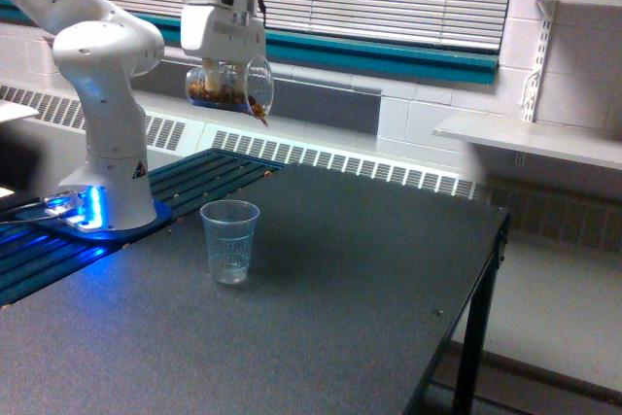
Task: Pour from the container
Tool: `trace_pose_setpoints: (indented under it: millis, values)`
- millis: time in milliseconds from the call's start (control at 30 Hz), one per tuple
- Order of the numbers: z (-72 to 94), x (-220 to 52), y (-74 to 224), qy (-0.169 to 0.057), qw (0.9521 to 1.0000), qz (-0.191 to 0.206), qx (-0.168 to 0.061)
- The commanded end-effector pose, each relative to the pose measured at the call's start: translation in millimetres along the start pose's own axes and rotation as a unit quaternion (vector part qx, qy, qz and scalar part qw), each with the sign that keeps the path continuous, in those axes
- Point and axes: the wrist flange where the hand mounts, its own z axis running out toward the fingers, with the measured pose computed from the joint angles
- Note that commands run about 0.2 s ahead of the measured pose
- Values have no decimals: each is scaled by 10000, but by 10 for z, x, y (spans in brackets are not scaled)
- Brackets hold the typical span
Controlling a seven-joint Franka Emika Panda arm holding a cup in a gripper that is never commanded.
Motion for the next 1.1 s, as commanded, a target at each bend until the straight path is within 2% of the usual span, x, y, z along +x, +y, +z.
trace_pose_setpoints:
  millis: [33,200,600,933,1100]
  values:
    - [62,-49,-24,-101,9999,-59,-115]
    - [108,-96,-22,-195,9997,-50,-157]
    - [151,-216,6,-211,9994,137,-247]
    - [155,-285,137,-198,9986,360,-342]
    - [191,-335,217,-265,9980,415,-395]
